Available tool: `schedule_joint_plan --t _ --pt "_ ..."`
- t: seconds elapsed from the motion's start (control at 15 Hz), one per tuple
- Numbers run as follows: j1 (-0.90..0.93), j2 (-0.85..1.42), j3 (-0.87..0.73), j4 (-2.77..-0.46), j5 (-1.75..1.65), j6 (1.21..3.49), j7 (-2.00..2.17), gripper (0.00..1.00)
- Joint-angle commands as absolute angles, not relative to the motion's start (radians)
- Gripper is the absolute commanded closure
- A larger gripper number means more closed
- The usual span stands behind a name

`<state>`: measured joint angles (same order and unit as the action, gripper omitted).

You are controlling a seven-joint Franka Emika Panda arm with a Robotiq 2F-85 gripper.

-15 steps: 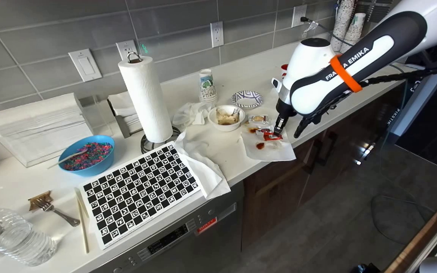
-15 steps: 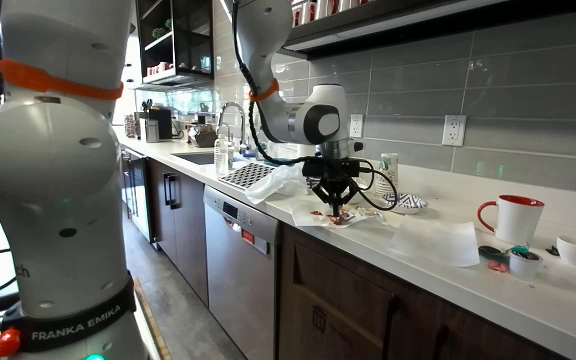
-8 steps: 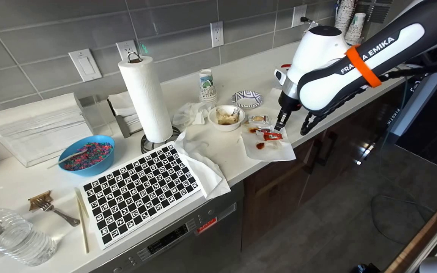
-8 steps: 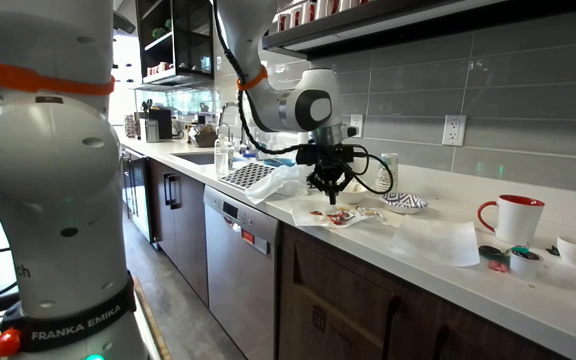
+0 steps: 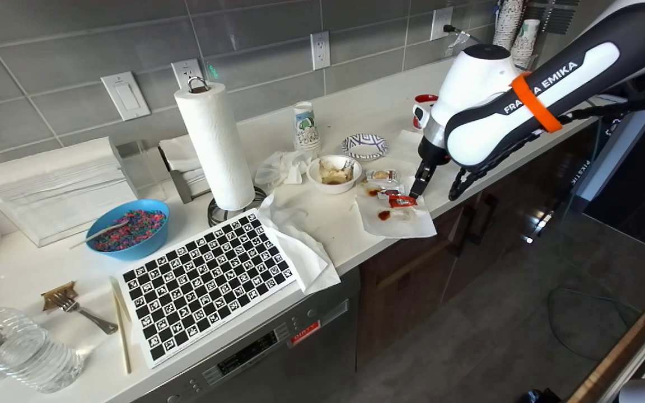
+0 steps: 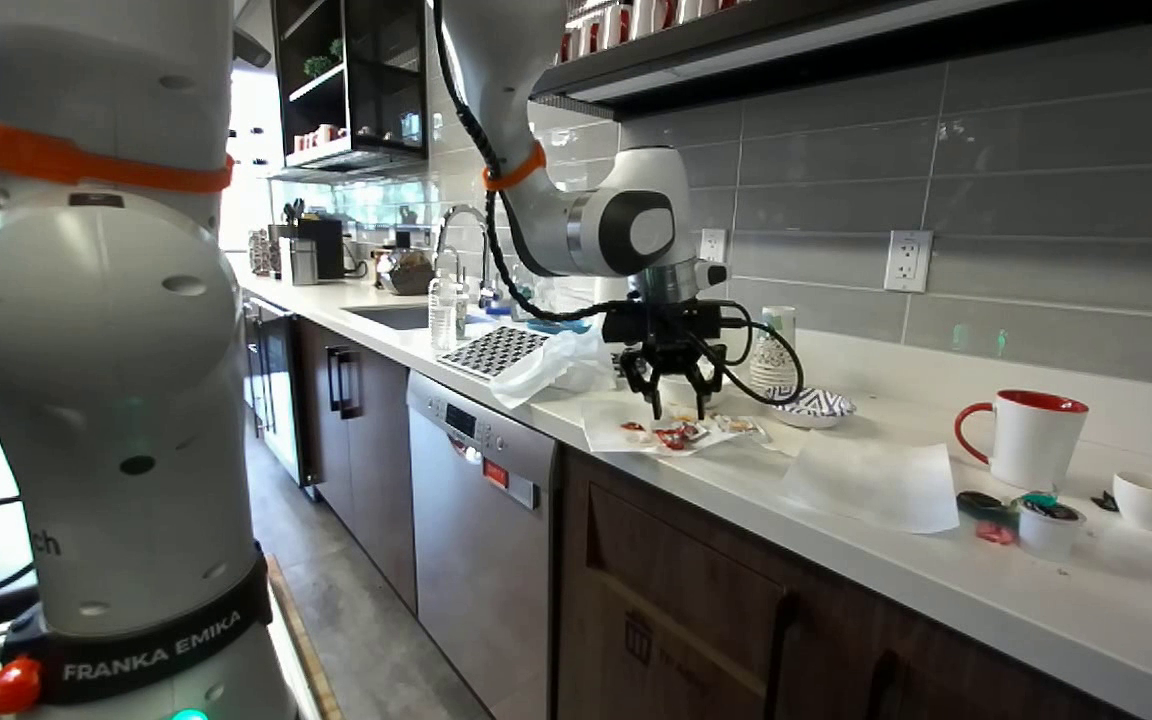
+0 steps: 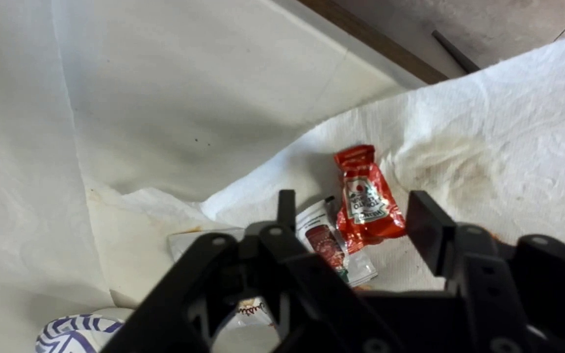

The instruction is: Put the tomato sachet inside the bin

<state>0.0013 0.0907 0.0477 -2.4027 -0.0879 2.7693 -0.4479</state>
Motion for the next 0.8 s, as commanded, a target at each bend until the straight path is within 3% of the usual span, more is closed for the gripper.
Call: schedule_joint_plan --t 0.0,0.2,0.47,0.6,0.67,0.73 --pt "-0.006 0.126 0.05 -2.397 -0.087 2.811 -0.47 0.12" --pt "-0.008 0.138 0.057 -2.397 -0.083 2.815 -0.479 0.18" --pt "-0.012 0.15 0.062 -2.397 -0.077 2.817 -0.488 0.36" --pt "-0.014 0.154 0.063 -2.395 -0.076 2.817 -0.495 0.37" --pt "-0.014 0.157 0.064 -2.392 -0.076 2.817 -0.498 0.44" --pt "-0.015 0.16 0.065 -2.389 -0.075 2.817 -0.501 0.41"
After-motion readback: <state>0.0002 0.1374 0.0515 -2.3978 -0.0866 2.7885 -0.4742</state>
